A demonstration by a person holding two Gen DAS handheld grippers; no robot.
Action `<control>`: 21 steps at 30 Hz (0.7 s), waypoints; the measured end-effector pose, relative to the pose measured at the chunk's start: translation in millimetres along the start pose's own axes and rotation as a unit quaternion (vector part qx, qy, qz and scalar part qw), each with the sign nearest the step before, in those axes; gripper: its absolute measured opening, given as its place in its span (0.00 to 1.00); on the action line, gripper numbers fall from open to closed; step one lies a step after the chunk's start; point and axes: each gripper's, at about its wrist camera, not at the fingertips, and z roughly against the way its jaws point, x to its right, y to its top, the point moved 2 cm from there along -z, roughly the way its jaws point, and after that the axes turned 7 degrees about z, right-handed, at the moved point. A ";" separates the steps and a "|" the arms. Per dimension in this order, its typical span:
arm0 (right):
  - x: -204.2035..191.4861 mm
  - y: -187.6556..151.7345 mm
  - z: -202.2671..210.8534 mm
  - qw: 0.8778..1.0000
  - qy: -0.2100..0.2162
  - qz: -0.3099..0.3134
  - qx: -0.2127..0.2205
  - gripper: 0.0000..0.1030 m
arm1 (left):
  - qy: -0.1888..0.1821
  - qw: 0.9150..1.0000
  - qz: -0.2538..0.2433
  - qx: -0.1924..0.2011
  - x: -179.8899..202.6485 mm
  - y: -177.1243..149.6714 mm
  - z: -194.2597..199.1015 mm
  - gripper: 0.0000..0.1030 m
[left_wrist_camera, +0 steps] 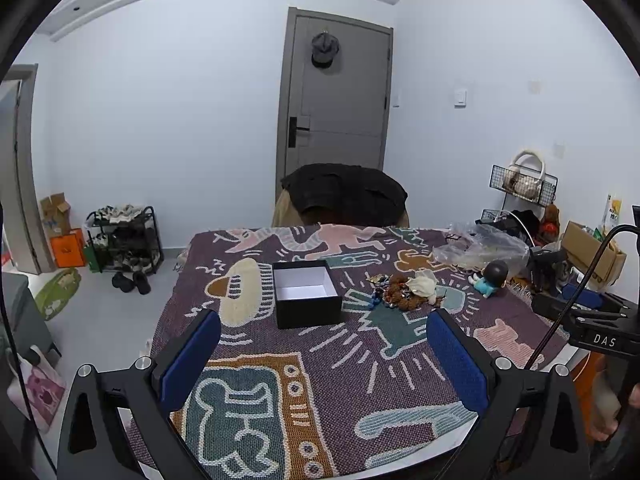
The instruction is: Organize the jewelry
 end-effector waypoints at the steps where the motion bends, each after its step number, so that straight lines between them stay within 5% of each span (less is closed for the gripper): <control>1: -0.8 0.0 0.1 1.000 0.000 0.001 0.000 0.87 | 0.000 1.000 0.000 0.000 0.3 -0.9 0.4 1.00; 21: -3.2 -0.5 2.0 1.000 0.000 0.000 0.008 0.87 | -0.002 1.000 0.003 0.005 -2.6 3.8 3.8 1.00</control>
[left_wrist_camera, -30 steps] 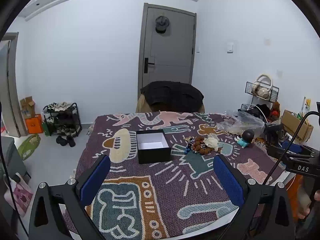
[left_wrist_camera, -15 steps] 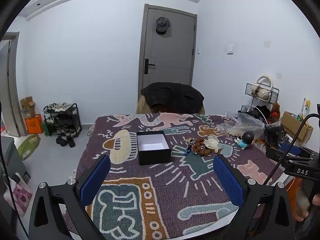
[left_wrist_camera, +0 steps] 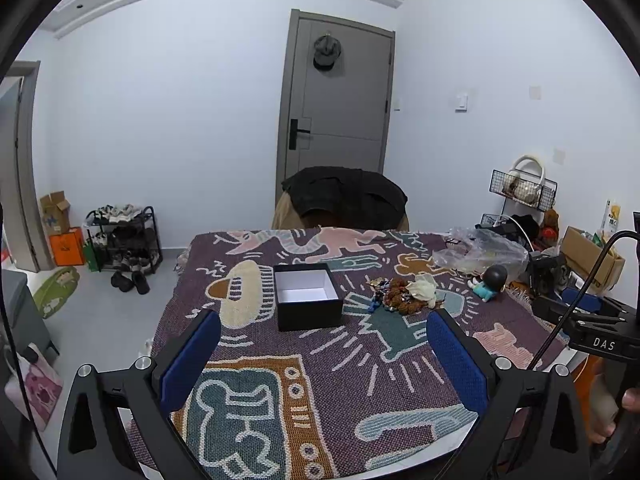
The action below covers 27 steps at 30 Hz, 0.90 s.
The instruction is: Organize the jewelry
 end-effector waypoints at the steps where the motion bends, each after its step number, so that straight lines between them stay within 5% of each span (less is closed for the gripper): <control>1: 0.1 0.0 0.1 1.000 0.000 -0.001 0.000 0.87 | 0.000 1.000 -0.001 0.001 0.4 -0.4 1.2 1.00; 27: 6.0 3.0 0.4 1.000 0.006 -0.008 0.001 0.87 | -0.029 0.999 -0.001 0.023 0.4 -6.8 8.0 1.00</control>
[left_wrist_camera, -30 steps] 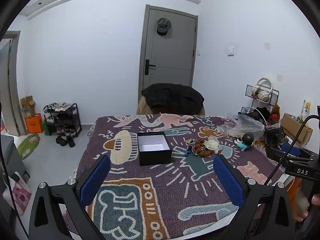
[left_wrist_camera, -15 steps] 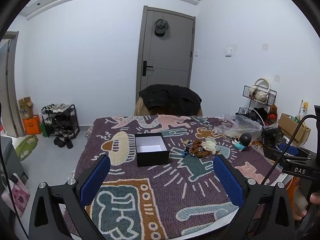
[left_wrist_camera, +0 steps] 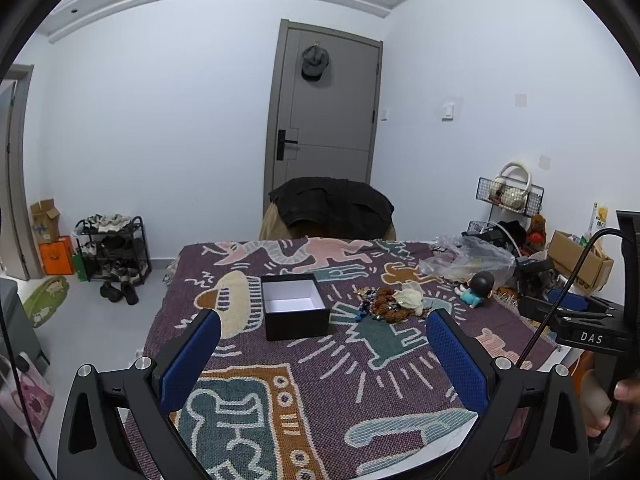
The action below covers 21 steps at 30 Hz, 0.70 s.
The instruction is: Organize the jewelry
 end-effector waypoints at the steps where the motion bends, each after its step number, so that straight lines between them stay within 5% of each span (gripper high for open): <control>1: 1.8 0.9 0.1 1.000 0.001 -0.001 0.001 0.87 | -0.003 1.000 0.001 0.002 -0.1 0.6 0.4 1.00; 14: 37.7 21.7 -20.9 0.999 0.015 -0.034 0.004 0.85 | -0.036 0.999 -0.012 -0.002 19.3 18.1 -33.6 0.91; 21: 61.6 22.7 -47.3 0.997 0.033 -0.070 -0.020 0.72 | -0.081 0.995 -0.032 -0.038 54.1 20.8 -76.5 0.80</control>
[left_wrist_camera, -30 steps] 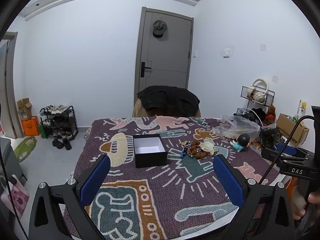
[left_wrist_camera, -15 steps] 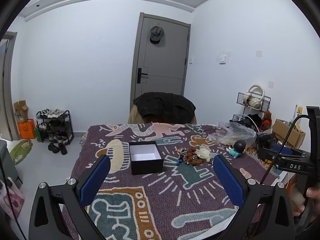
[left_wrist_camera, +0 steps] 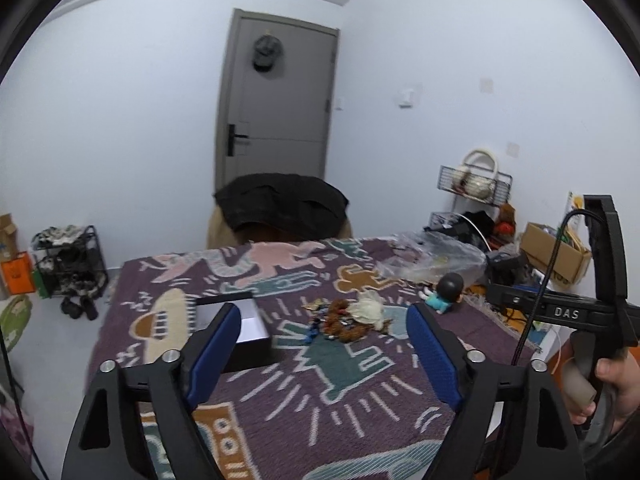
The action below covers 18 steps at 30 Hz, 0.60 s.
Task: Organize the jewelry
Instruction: 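Grasp the brown bead bracelet with the left tool while the right tool grasps the white cloth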
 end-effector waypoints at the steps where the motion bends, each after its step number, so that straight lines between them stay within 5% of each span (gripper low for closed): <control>1: 2.5 -0.1 -2.6 1.000 0.002 -0.004 -0.003 0.71 | -0.007 1.000 0.001 -0.009 2.3 0.2 -9.1 0.79; 7: 21.1 2.2 -32.8 0.999 0.018 -0.042 -0.030 0.61 | -0.035 0.997 0.024 -0.063 3.9 -2.0 -59.7 0.68; 18: 49.2 7.1 -102.3 0.991 0.044 -0.091 -0.082 0.60 | -0.051 0.986 0.060 -0.148 -2.3 -3.4 -156.7 0.57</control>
